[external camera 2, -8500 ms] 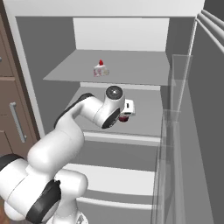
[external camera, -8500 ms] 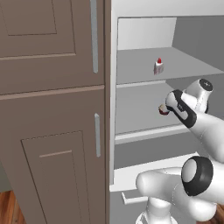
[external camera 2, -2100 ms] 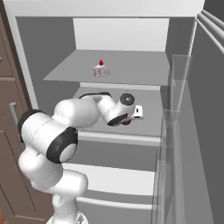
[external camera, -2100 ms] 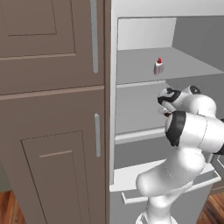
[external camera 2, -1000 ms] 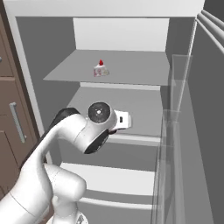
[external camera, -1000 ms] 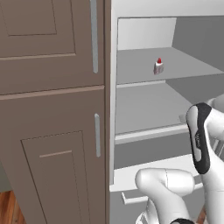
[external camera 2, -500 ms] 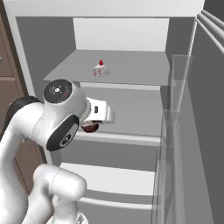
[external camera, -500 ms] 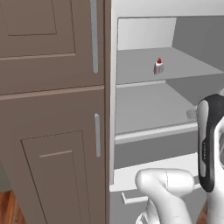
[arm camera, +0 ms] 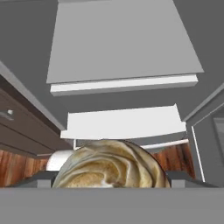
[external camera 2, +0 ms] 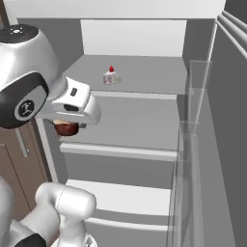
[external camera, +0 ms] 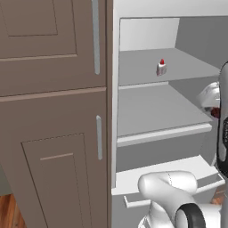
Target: Take the cake and cupcake from the fridge and place them on the empty tray on the dining counter.
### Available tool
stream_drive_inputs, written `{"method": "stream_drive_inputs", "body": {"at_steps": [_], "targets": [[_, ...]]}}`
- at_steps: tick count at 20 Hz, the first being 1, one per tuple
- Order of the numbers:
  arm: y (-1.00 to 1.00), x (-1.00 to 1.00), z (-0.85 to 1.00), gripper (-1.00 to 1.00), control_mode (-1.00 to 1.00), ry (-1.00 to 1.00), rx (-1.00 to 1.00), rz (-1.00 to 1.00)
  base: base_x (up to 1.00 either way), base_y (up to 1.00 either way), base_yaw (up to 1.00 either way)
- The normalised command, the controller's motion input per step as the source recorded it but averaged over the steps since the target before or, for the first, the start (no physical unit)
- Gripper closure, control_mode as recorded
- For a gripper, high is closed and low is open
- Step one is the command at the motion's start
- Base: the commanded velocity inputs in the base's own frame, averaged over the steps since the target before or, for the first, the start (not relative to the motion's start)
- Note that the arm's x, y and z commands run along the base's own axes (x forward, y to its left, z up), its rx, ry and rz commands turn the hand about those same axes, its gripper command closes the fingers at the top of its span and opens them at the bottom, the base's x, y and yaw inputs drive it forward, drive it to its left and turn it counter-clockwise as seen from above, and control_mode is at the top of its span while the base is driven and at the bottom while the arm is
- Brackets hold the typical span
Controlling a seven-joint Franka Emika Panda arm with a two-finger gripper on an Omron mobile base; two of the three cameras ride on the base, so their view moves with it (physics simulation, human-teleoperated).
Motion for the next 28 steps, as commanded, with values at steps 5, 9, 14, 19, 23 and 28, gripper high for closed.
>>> {"method": "stream_drive_inputs", "body": {"at_steps": [5,9,14,19,23,28], "targets": [[0.22,-0.94,0.05,1.00,-1.00,-0.07,0.00,-0.10,0.00,0.00,0.00],[0.25,-0.90,0.00,1.00,-1.00,-0.08,0.00,-0.08,0.00,0.00,0.00],[0.26,-0.71,0.02,1.00,-1.00,-0.23,-0.01,-0.05,0.00,0.00,0.00],[0.23,-0.25,0.34,1.00,-1.00,-0.31,-0.11,0.00,0.00,0.00,0.00],[0.12,-0.16,0.61,1.00,-1.00,-0.19,-0.08,0.00,0.00,0.00,0.00],[0.01,-0.20,0.55,1.00,-1.00,-0.14,-0.04,0.00,0.00,0.00,0.00]]}}
